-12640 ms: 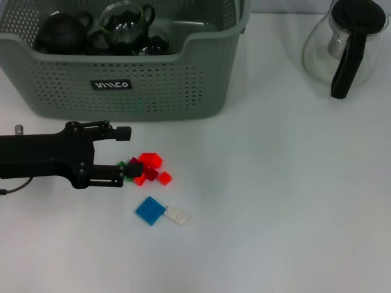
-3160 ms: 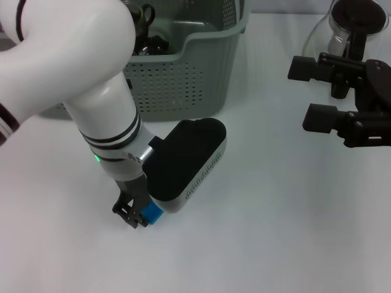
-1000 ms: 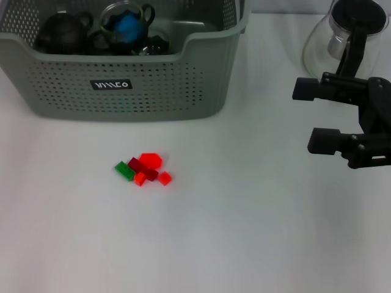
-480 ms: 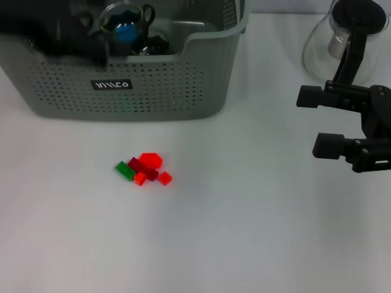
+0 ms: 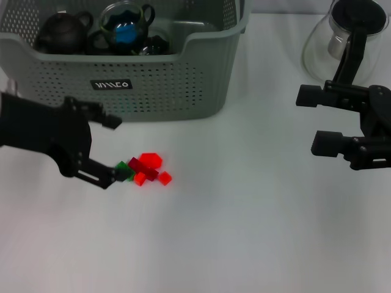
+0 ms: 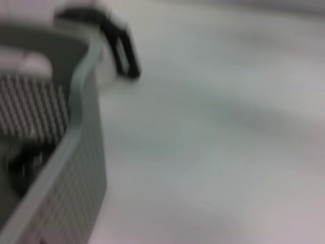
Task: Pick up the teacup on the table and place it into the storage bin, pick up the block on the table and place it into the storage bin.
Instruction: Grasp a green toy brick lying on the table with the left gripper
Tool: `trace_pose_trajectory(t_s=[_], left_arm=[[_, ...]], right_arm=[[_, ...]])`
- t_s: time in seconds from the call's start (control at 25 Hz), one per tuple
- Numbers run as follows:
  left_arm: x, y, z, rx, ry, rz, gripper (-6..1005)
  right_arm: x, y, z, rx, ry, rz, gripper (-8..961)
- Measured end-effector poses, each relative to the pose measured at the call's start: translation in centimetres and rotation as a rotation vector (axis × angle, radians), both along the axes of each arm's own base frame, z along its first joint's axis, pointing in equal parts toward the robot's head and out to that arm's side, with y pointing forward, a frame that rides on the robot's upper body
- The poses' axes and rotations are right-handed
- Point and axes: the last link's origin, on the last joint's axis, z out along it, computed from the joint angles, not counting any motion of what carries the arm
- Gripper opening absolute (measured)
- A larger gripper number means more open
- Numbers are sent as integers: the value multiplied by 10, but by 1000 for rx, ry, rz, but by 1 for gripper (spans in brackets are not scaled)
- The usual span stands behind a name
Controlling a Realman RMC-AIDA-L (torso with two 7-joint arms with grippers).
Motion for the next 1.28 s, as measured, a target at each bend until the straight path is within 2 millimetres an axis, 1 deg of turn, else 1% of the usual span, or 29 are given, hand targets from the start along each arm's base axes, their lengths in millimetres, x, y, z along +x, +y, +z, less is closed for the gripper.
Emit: trace_pose_trajectory(t_s=[0.16, 0.24, 0.32, 0.44, 0.6, 0.96, 1.08, 1.28], left_arm=[[-9, 10, -20, 7, 76, 88, 949], [-15, 19, -29, 43, 101, 160, 948], [-21, 26, -33, 84, 127, 206, 948], [-27, 31, -38, 109, 160, 252, 948], [-31, 31, -46, 97, 190, 285, 948], [-31, 29, -64, 50, 238, 311, 947], [-30, 30, -68, 49, 256, 301, 947], [-30, 32, -69, 59, 260, 300, 946]], right_arm=[[0, 0, -1, -3, 2, -3, 932], [0, 0, -1, -4, 3, -5, 932], [1, 0, -2, -7, 5, -8, 932], [1, 0, -2, -8, 6, -13, 932], [1, 0, -1, -5, 5, -14, 932], [0, 2, -1, 0, 6, -10, 931], [0, 2, -1, 0, 5, -8, 931], [0, 2, -1, 0, 5, -8, 931]])
